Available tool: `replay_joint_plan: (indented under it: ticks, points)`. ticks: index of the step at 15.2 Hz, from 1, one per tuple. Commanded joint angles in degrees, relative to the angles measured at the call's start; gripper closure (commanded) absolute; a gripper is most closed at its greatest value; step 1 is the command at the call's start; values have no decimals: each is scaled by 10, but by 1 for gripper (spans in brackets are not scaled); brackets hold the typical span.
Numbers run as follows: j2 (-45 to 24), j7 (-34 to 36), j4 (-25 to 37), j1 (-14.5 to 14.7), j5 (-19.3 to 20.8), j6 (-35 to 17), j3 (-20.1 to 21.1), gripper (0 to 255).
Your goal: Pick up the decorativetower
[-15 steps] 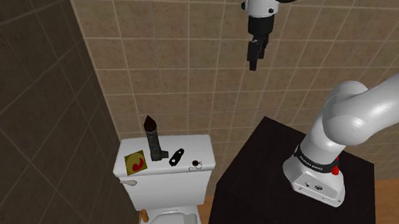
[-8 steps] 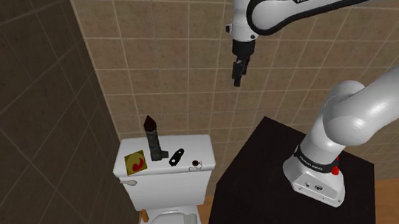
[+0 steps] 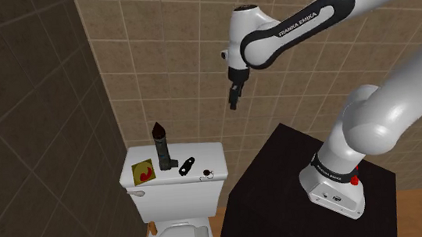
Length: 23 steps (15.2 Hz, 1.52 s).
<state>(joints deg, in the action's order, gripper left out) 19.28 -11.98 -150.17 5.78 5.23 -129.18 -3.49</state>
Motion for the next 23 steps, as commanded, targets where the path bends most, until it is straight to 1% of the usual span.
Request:
replay_joint_plan:
  ticks: [1,7,12,17,23]
  points:
    - [-42,-13,2,7,-6,-48,-2,0]
    - [-180,-60,31,27,-38,-177,-1,0]
    - [-297,-109,78,34,-76,-263,16,0]
    - [-411,-150,143,27,-102,-327,47,0]
    - [-542,-182,242,22,-105,-379,78,0]
